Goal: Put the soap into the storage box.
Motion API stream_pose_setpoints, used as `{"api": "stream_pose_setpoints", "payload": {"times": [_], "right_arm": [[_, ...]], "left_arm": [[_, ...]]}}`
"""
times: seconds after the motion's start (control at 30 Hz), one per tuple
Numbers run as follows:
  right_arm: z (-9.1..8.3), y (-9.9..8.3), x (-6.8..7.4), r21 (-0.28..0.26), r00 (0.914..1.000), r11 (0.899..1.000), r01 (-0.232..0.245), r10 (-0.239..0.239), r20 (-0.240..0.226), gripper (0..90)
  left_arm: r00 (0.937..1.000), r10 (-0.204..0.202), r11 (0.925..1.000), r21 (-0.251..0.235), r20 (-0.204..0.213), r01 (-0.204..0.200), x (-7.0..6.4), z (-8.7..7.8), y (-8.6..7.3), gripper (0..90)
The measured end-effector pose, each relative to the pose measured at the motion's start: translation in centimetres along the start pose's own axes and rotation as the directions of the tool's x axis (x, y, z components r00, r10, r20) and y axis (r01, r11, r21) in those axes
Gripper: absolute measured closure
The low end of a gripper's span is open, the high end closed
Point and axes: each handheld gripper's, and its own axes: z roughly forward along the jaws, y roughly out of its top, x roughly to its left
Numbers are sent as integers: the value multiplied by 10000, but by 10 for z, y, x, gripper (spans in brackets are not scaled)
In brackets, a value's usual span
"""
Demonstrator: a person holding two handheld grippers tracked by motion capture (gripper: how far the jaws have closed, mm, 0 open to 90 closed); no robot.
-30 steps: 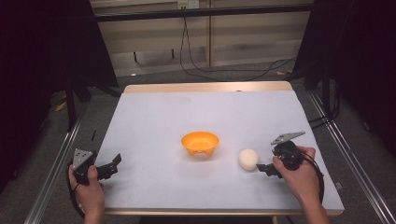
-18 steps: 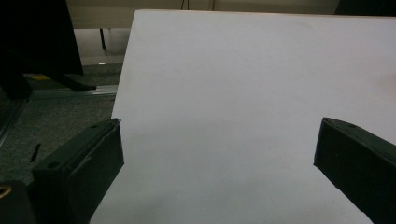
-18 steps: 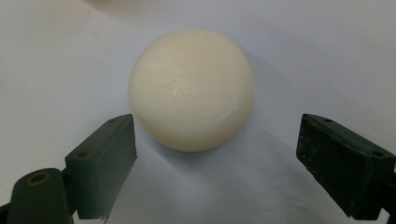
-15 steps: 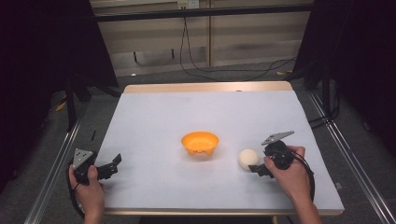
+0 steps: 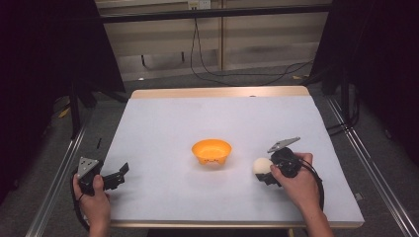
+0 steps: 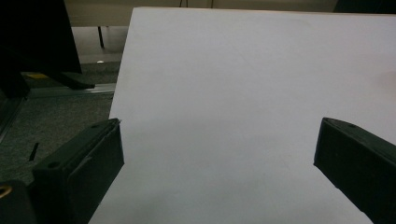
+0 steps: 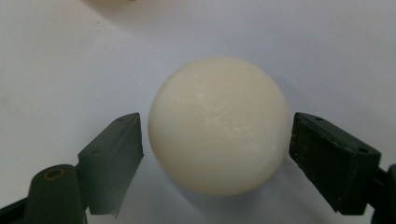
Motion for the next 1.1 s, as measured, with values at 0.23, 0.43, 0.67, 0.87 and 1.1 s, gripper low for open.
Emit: {"api": "stream_pose_setpoints", "payload": {"times": [0.23,0.43,0.67,0.87,1.1], "right_arm": [[7,3,1,163,9997,9997,-179,176,165,217],[10,5,3,208,9995,9997,-96,90,311,228],[14,6,3,286,9992,9995,-137,126,370,231],[13,7,4,401,9993,9992,-40,25,374,235],[10,10,3,512,9985,9986,164,-191,522,236]], "left_arm": [[10000,-3,10000,13,6,3,0,0,0,13],[10000,19,10000,42,0,-19,0,1,0,13],[10000,8,10000,46,20,-8,0,1,0,13],[10000,-13,10000,12,22,13,0,0,0,13],[10000,-18,10000,10,29,18,0,0,0,13]]}}
